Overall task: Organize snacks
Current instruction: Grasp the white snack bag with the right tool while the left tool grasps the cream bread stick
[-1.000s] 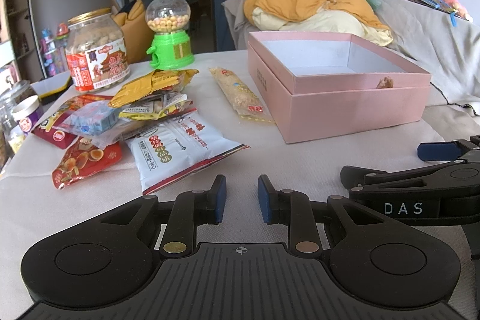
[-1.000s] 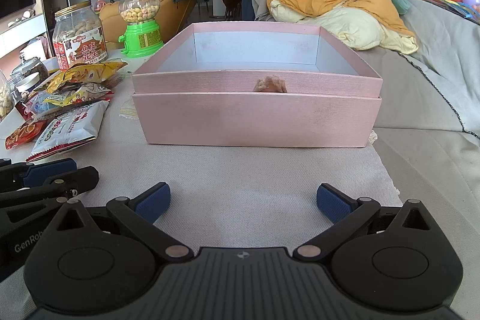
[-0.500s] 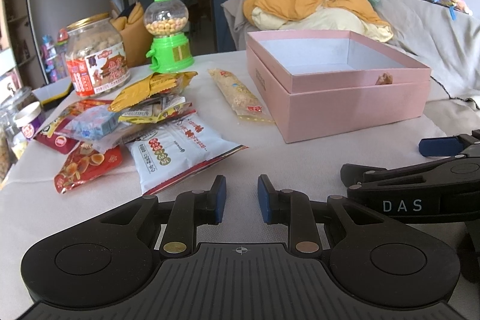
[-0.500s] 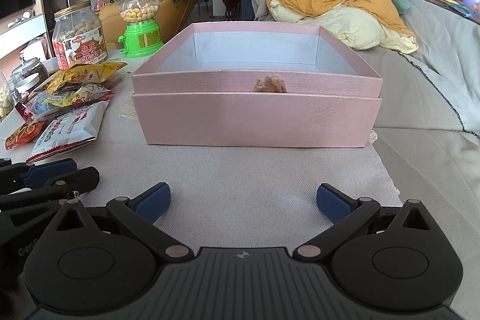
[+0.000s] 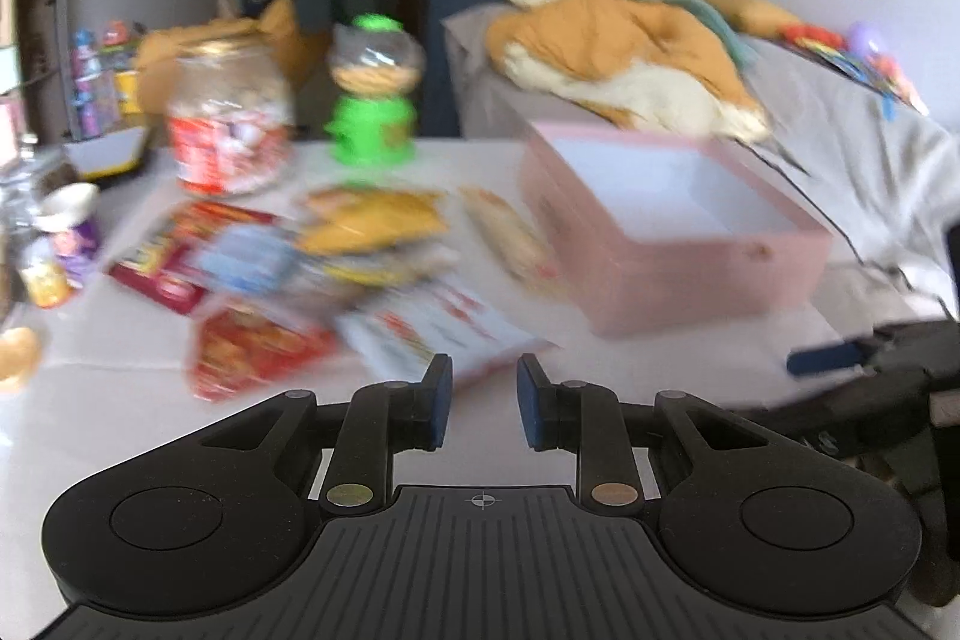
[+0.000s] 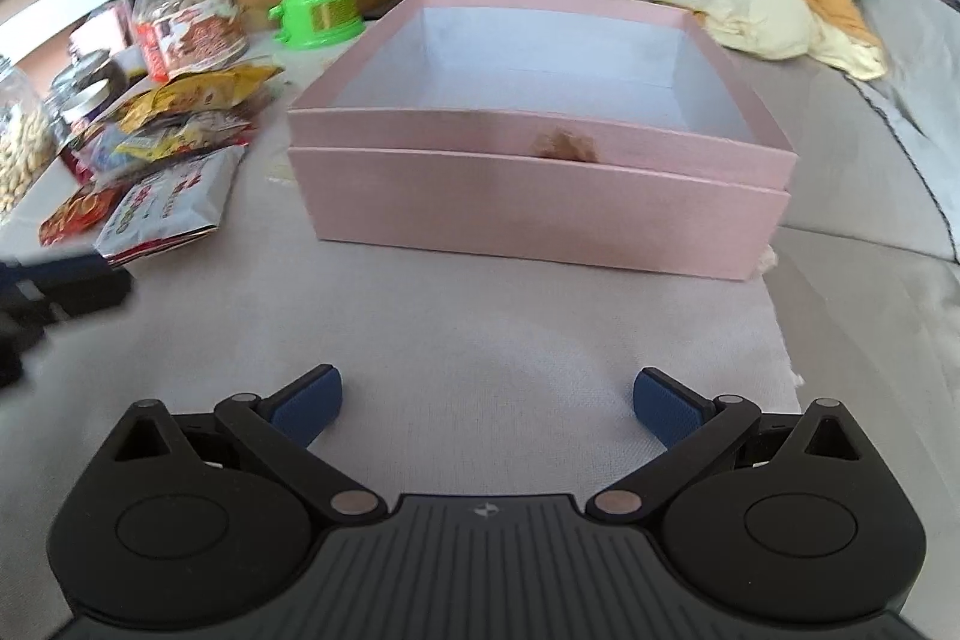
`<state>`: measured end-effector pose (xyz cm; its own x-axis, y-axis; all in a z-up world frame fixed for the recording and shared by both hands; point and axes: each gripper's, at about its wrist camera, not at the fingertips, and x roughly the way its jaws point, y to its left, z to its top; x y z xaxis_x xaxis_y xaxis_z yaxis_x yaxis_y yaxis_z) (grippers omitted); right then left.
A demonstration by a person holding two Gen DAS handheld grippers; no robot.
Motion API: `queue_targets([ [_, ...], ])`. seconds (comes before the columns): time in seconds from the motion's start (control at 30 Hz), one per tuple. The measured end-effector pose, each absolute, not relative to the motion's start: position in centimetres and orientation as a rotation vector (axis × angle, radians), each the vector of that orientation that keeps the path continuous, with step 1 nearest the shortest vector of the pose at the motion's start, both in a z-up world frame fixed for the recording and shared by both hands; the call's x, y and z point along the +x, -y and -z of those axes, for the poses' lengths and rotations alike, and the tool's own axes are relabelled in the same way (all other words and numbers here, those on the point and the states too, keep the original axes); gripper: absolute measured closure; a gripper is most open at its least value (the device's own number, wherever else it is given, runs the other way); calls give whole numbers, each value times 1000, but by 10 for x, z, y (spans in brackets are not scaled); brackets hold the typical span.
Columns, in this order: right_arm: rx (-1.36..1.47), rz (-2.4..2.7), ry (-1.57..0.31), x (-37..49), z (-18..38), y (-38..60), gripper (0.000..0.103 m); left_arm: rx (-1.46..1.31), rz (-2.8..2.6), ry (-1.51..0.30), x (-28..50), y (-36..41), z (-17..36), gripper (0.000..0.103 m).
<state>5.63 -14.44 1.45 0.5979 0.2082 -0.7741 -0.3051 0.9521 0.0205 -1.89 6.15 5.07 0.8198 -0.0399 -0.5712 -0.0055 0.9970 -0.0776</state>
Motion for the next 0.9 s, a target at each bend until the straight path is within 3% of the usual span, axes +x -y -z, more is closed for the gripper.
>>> queue_targets([
  [0.23, -61, -526, -799, 60, -36, 106, 1, -80, -143, -634, -1, -118, -49, 76],
  [0.47, -80, -641, -851, 98, -31, 32, 1, -92, -181, -662, 7, -143, -44, 76],
  [0.6, -115, -657, -885, 116, -20, 0, 11, -85, -185, -663, 6, -152, -43, 76],
  [0.67, -137, -662, -869, 117, -22, -7, 28, -95, -174, -658, 4, -156, -42, 76],
  [0.9, -220, -700, -861, 82, -36, 21, 28, -108, 68, -602, 2, -149, -43, 76],
])
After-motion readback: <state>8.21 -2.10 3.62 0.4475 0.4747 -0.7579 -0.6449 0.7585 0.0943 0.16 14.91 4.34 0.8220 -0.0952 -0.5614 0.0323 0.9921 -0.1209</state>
